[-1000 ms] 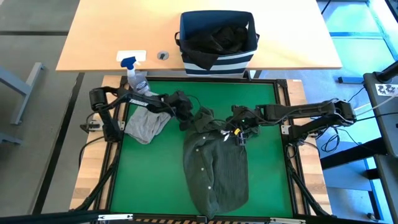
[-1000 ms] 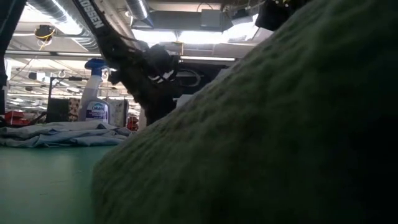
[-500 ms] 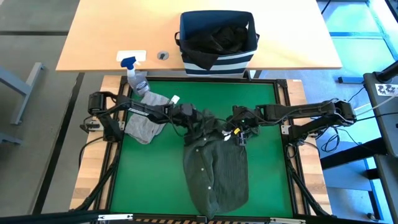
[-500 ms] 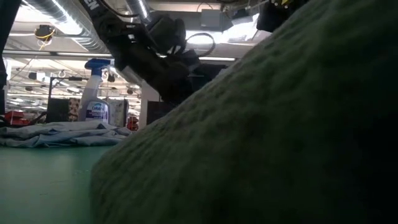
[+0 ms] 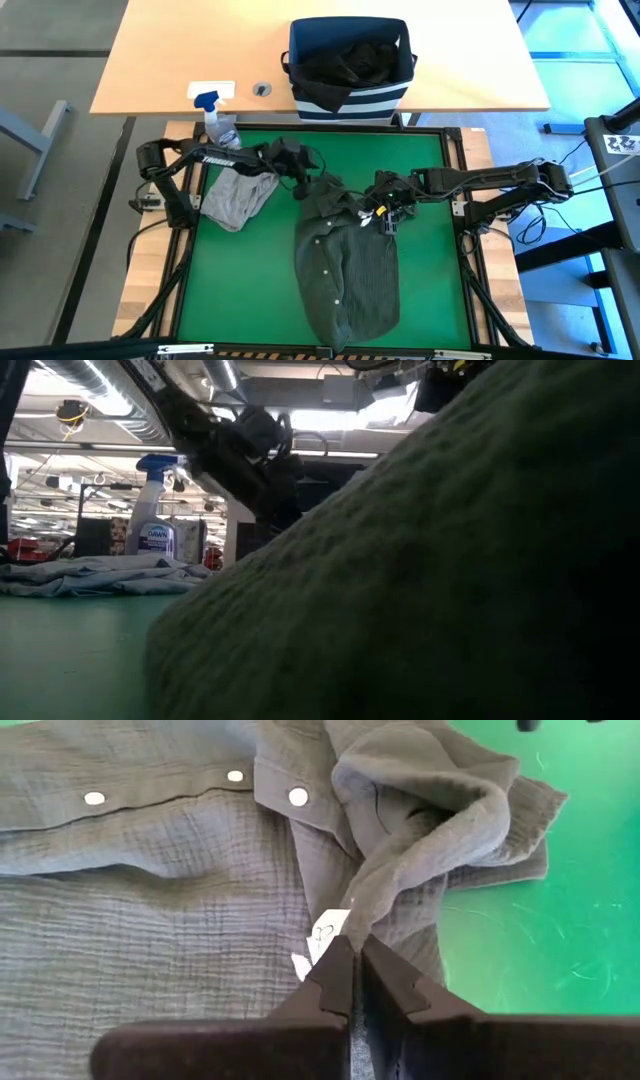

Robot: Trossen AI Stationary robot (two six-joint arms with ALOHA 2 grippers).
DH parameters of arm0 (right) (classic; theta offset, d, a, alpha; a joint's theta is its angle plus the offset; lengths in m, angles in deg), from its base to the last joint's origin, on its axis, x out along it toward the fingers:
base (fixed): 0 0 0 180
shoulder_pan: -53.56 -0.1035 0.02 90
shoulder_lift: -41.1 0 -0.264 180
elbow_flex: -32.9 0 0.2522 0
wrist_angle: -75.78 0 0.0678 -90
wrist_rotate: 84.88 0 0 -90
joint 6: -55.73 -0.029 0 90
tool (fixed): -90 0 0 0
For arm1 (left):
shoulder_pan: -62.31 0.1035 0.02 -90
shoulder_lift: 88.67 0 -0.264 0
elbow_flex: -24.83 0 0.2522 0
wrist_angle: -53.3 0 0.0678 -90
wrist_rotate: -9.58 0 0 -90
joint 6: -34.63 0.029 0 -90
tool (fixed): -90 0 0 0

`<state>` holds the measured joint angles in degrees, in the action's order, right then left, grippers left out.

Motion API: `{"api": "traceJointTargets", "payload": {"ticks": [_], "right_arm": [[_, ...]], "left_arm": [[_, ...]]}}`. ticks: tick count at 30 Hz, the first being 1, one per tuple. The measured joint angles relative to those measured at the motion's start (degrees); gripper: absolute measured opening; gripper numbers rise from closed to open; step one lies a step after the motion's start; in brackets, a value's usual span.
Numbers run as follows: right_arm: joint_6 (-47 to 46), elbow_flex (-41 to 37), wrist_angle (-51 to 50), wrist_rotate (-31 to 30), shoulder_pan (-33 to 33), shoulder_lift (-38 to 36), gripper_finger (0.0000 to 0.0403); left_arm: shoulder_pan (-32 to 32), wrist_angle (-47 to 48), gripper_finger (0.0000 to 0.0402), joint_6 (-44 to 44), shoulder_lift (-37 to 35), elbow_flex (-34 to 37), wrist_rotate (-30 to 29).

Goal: Fold Laundry from Bin
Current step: Fold the green shirt

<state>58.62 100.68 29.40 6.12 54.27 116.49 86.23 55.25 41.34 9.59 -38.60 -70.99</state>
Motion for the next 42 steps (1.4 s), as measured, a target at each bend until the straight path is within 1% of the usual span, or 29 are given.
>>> {"api": "traceJointTargets", "payload": {"ticks": [2, 6, 8, 12, 14, 16, 18, 22, 23, 24, 27, 31, 34, 38, 40, 42], "right_arm": [[-0.1, 0.0, 0.0, 0.0, 0.0, 0.0, 0.0009], [-0.1, 0.0, 0.0, -0.3, 0.0, 0.0, 0.0009], [-0.3, 0.0, 0.0, -0.9, 0.0, 0.0, 0.0009], [-1.3, 0.0, -0.1, -1.6, 0.0, 0.0, 0.001], [-1.3, 0.0, -0.1, -1.6, 0.0, 0.0, 0.001], [-1.3, 0.0, -0.1, -1.6, 0.0, 0.0, 0.001], [-1.3, 0.0, -0.1, -1.6, 0.0, 0.0, 0.001], [-1.2, 0.0, -0.2, -1.8, 0.0, 0.0, 0.001], [-1.2, 0.0, -0.3, -2.0, 0.0, 0.0, 0.001], [-1.2, 0.0, -0.3, -2.5, 0.0, 0.0, 0.001], [-1.2, 0.0, -0.5, -5.0, 0.0, -0.4, 0.001], [-1.0, 0.0, -0.8, -9.0, 0.0, -2.7, 0.001], [0.2, 0.0, -1.6, -14.5, 0.0, -4.5, 0.001], [0.1, 0.3, -0.9, -25.4, 0.1, -7.0, 0.001], [0.6, 1.7, 0.6, -28.3, 0.1, -9.3, 0.001], [2.0, 4.0, 2.1, -30.0, 0.1, -11.9, 0.001]], "left_arm": [[1.8, -2.2, 0.0198, -2.7, 1.4, 0.0, 2.8], [3.3, -6.7, 0.0198, -9.0, 5.6, 0.0, 5.7], [3.0, -9.4, 0.0198, -10.6, 7.7, -0.1, 6.1], [1.6, -10.7, 0.0197, -12.6, 11.6, 0.0, 5.3], [1.0, -10.9, 0.019, -13.2, 12.6, 0.0, 5.0], [0.5, -11.3, 0.0172, -13.7, 13.4, 0.0, 5.2], [0.2, -11.2, 0.0141, -13.5, 13.7, 0.0, 4.9], [0.3, -10.8, 0.0048, -11.7, 12.3, 0.0, 3.6], [0.7, -9.9, 0.0025, -11.2, 11.1, 0.0, 3.0], [1.0, -9.0, 0.0013, -11.0, 9.7, 0.0, 2.1], [1.6, -3.1, 0.0009, -10.5, 2.3, 0.0, -1.8], [1.1, 8.1, 0.0002, -7.7, -11.4, 0.0, -8.4], [0.0, 16.1, 0.0002, -8.2, -21.2, 0.0, -14.8], [-1.6, 24.2, 0.0001, -12.5, -31.7, 0.0, -23.1], [-1.9, 27.6, 0.0001, -14.6, -35.3, 0.0, -24.9], [-2.1, 27.7, 0.0001, -15.6, -38.8, 0.0, -25.6]]}}
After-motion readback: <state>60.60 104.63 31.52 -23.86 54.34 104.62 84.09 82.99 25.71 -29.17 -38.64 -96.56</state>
